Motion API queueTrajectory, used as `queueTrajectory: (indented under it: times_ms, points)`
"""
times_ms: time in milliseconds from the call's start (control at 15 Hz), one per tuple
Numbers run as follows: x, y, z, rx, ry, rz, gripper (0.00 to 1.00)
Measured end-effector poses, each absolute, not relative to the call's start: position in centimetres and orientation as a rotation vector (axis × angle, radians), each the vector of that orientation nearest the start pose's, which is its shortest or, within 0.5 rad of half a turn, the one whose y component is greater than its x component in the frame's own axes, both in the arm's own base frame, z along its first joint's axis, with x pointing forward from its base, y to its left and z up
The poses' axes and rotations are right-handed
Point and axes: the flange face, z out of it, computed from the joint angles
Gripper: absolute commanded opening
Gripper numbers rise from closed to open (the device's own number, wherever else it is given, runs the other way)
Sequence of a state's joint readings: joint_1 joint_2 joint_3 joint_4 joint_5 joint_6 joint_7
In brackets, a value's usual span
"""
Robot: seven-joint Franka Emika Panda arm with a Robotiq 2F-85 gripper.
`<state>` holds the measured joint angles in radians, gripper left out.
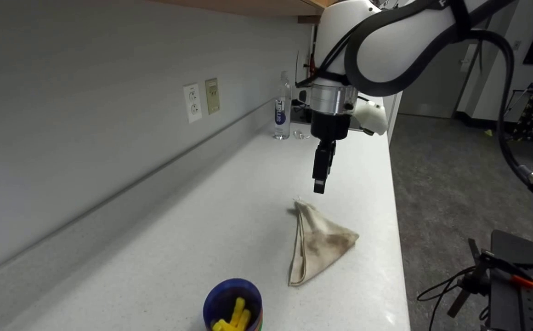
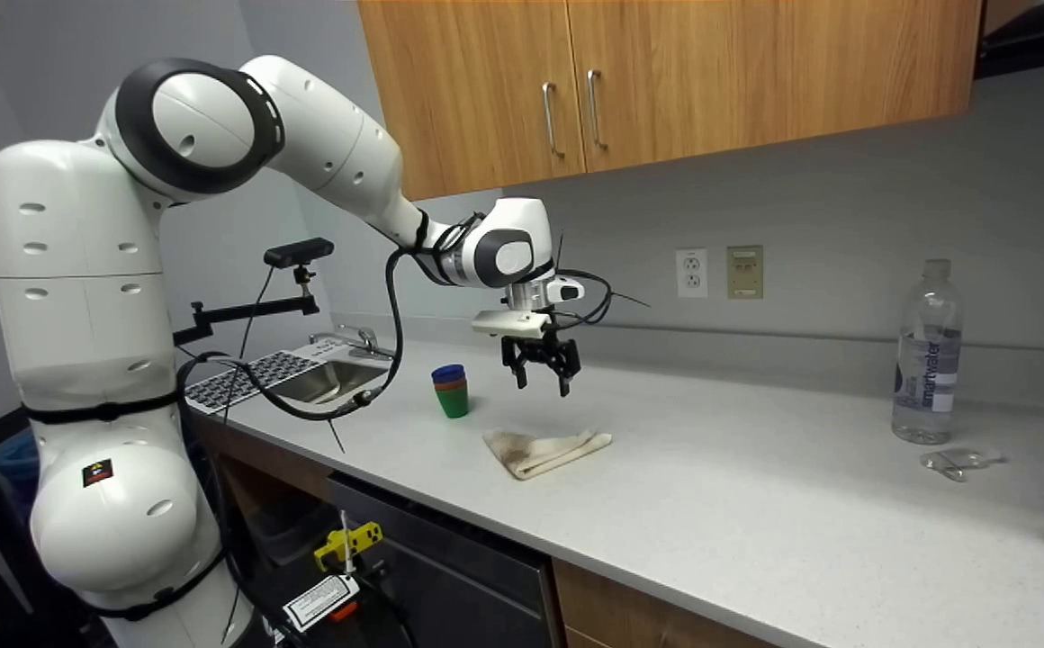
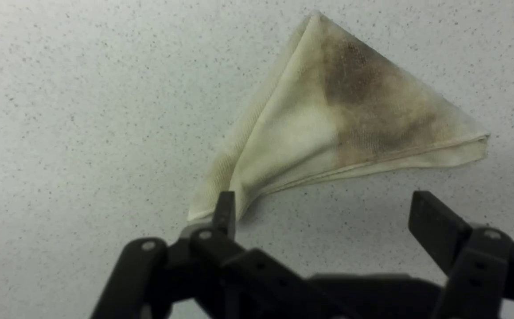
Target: Unfold the cloth
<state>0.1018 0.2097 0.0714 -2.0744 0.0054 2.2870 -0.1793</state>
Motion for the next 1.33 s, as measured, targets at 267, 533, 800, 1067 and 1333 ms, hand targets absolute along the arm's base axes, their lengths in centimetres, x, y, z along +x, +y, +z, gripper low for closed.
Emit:
queueTrajectory:
  times_ms: [267,533,800,1067,1333]
  points:
    - [58.2,9.9,29.3,-3.087,-0.464,0.072,1.0]
    - [60.0,10.0,26.2,-3.088,-0.403,0.114,1.0]
    - [61.9,9.3,24.9,-3.063,-0.323,0.111,1.0]
    - [63.2,8.0,24.1,-3.03,-0.228,0.107,1.0]
    - [63.7,7.6,23.0,-2.998,-0.162,0.118,1.0]
